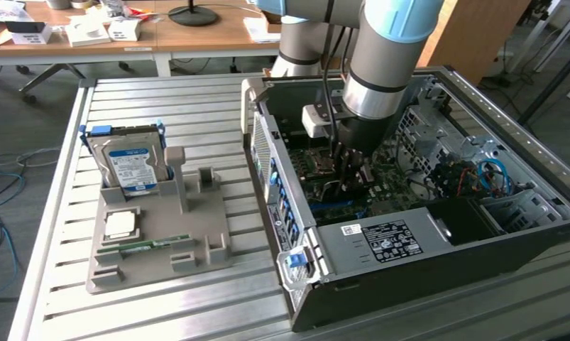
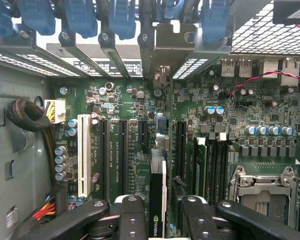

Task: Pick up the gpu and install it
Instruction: 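Insert the gpu into the slot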

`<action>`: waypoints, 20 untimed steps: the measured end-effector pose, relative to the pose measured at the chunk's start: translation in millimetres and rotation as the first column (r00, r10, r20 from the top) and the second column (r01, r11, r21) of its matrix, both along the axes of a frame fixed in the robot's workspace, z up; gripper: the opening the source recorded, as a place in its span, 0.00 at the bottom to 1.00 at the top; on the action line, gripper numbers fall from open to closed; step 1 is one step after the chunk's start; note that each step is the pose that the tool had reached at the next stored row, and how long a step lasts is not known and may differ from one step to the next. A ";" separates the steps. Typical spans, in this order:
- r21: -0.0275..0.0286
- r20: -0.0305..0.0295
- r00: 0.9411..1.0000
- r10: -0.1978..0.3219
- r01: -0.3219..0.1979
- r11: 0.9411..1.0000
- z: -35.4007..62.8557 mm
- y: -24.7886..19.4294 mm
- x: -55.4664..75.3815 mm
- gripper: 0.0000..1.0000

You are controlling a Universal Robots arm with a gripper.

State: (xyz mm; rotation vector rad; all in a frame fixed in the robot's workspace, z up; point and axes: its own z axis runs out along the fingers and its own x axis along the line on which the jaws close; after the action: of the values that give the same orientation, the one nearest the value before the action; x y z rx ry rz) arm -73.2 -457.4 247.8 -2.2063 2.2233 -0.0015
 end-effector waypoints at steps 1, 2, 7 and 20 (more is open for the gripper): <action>0.000 0.000 1.000 0.000 0.000 1.000 0.0 0.0 0.0 0.34; 0.000 0.000 1.000 0.000 0.000 1.000 0.0 0.0 0.0 0.34; 0.000 0.000 1.000 0.000 0.000 1.000 2.0 0.0 0.0 0.34; 0.000 0.000 1.000 0.000 0.000 1.000 33.2 0.0 0.0 0.34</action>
State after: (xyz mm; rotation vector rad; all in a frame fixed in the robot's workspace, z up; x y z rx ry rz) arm -73.2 -457.4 281.1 -2.2064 2.2234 -0.0016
